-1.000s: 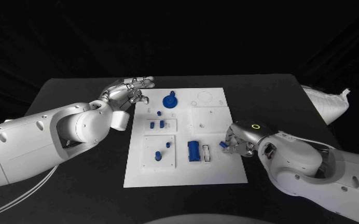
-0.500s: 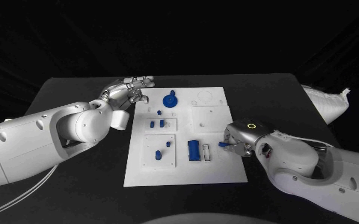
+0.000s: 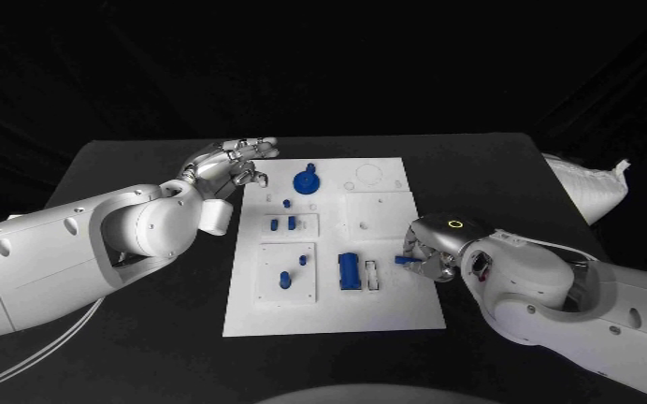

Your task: Assemble the parts on the task board

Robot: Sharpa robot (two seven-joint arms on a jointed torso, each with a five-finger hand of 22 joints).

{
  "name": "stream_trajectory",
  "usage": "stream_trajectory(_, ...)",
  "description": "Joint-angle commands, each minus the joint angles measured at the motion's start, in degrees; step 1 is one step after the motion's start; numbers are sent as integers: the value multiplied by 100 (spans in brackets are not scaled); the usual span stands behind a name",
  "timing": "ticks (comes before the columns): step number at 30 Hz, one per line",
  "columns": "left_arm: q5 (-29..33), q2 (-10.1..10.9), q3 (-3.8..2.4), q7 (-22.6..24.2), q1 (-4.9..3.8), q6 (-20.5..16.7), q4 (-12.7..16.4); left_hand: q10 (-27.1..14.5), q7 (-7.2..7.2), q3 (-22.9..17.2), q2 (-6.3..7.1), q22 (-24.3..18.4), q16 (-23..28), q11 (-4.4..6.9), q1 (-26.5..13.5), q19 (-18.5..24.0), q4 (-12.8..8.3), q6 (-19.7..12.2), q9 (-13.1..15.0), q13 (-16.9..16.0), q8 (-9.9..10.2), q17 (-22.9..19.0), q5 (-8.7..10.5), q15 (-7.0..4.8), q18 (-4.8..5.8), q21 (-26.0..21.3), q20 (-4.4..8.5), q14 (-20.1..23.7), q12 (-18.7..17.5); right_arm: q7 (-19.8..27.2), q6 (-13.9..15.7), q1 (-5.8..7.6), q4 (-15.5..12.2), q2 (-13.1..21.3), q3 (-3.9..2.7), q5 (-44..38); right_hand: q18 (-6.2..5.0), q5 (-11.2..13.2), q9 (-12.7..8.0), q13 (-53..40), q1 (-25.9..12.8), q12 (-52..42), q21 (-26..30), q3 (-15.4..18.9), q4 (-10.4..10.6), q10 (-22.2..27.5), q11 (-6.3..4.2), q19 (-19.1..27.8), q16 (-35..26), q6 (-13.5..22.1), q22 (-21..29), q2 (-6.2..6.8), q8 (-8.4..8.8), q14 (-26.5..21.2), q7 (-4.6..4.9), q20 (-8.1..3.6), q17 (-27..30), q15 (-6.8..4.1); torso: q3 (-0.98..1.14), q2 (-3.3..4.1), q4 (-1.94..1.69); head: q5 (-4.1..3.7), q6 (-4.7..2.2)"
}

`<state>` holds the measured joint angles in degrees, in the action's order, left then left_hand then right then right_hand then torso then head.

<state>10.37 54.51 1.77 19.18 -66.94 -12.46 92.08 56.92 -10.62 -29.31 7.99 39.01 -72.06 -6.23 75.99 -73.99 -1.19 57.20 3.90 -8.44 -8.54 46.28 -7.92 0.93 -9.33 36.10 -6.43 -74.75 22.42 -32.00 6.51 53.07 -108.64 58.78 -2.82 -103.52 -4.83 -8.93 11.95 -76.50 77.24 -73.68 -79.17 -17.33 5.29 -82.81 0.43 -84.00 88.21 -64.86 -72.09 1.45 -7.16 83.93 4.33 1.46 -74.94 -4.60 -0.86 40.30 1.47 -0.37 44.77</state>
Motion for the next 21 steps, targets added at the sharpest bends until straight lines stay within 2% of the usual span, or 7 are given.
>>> stream_trajectory(1,-31,-3,-3,25,-1,80,24,-38,11,-9,-33,-6,9,3,27,48,-32,-43,5,-4,-22,-10,-20,15,-108,-22,-3,41,34,-172,-254,-111,66,8,102,403,115,156,16,-419,-100,13,-11,-165,-62,-228,-86,-38,-3,-58,-10,31,17,545,-3,7,-1219,25,2,3,1,-1,-11)
stream_trajectory(6,-31,-6,-3,28,-1,81,31,-40,11,-9,-33,-6,9,2,26,48,-32,-44,5,-4,-23,-11,-20,15,-107,-22,-3,42,35,-193,304,-94,-95,44,98,451,121,283,41,-457,-289,-54,-37,-235,-10,-268,-107,-55,14,-143,-51,93,-2,551,-31,1,-1245,13,0,4,2,-3,-17)
stream_trajectory(9,-31,-7,-3,20,-1,95,37,-40,11,-9,-33,-6,9,2,26,48,-32,-44,5,-4,-23,-11,-20,15,-107,-22,-3,42,35,-208,680,-72,-203,80,94,570,125,275,64,-473,-424,-81,-51,-246,50,-289,-126,-65,25,-207,-71,131,-22,555,-56,-11,-1263,-2,-4,4,-7,-38,-9)
stream_trajectory(12,-31,-6,-3,14,-1,104,41,-40,11,-9,-33,-6,9,2,26,48,-32,-44,5,-4,-23,-11,-20,15,-107,-22,-3,42,35,-220,985,-59,-285,103,91,801,129,155,82,-492,-599,-111,-68,-218,139,-311,-138,-78,37,-240,-95,186,-24,559,-71,-25,-1283,-15,-5,7,-6,-30,-14)
stream_trajectory(16,-30,1,-3,9,0,113,52,-40,11,-9,-33,-6,9,2,26,48,-32,-44,5,-4,-23,-11,-20,15,-107,-22,-3,42,35,-226,1211,-53,-346,100,89,1216,133,77,95,-508,-679,-138,-80,-203,175,-325,-145,-87,44,-256,-114,216,-22,562,-78,-34,-1293,-22,-3,16,5,-23,-2)
stream_trajectory(21,-23,8,-3,2,0,125,67,-43,10,-11,-34,-6,10,2,27,49,-34,-45,5,-4,-25,-18,-20,15,-107,-21,-4,45,40,-230,1279,-72,-350,67,90,1598,134,-3,107,-519,-735,-153,-85,-182,193,-336,-151,-92,49,-268,-122,247,-19,564,-84,-40,-1301,-29,-5,10,11,-11,4)
